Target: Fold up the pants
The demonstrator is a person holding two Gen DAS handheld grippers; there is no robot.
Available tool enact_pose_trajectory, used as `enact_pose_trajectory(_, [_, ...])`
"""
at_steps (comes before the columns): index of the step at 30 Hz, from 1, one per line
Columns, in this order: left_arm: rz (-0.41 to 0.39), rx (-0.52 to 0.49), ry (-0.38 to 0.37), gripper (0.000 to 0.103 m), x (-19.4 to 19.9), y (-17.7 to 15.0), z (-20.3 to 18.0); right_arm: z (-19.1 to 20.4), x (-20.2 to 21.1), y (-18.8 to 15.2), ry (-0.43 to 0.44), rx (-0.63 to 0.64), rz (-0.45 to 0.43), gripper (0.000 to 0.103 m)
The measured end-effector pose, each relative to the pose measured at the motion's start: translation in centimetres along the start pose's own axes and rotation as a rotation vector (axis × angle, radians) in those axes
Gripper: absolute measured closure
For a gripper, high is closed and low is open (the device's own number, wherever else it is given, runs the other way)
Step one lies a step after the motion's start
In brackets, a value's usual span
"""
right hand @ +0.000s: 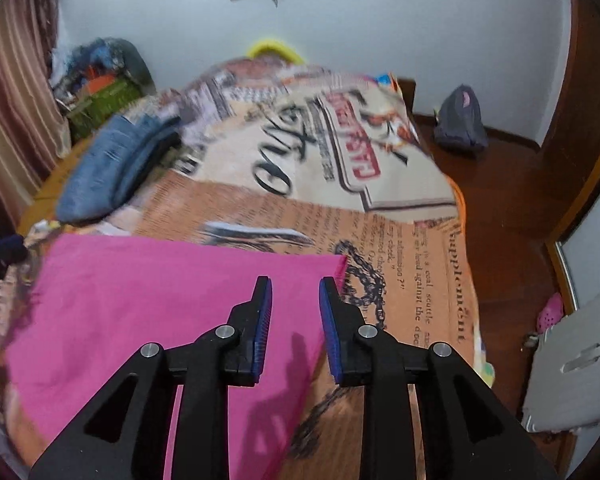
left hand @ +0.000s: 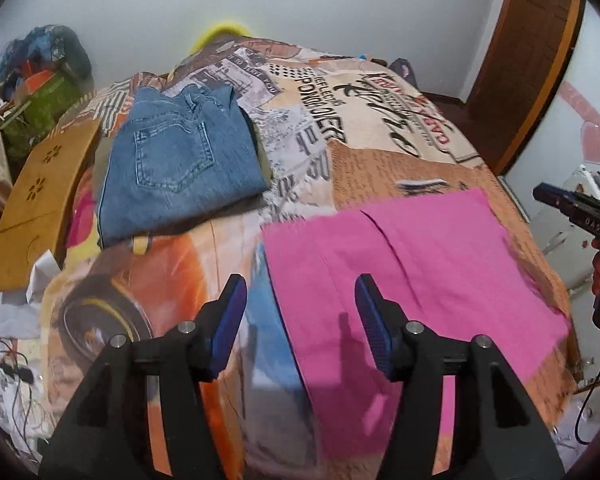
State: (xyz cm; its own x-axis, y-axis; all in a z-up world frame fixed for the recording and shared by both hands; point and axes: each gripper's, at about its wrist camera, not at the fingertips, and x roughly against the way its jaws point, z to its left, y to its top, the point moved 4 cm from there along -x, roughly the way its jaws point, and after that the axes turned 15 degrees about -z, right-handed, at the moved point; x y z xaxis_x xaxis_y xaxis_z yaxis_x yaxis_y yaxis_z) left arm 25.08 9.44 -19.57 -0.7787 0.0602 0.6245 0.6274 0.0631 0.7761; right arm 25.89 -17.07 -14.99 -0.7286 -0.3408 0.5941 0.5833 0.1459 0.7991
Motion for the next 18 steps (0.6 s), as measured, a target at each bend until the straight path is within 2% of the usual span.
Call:
enact_pose_trajectory(7, [0.013, 0.033, -0.031, 0.046, 3.2, -2.9, -1.4, 4.8, 5.3, 0.7, 0.044, 0.060, -0.110, 0.067])
enact_pose_trajectory(10, [0.035, 0.059, -0.042, 0.046, 3.8, -4.3, -1.7, 6.4, 6.8, 0.2, 0.062, 0.072, -0.140, 0.066])
enact_pose_trajectory(14, [0.069, 0.098, -0.052, 0.046, 3.9, -6.2, -1.8, 8.2, 7.3, -1.4, 0.087, 0.072, -0.143, 0.064])
enact_pose_trajectory(18, [0.112, 0.168, -0.089, 0.045, 3.6, -8.0, -2.1, 9.3, 6.5, -3.7, 0.099, 0.074, -0.104, 0.064])
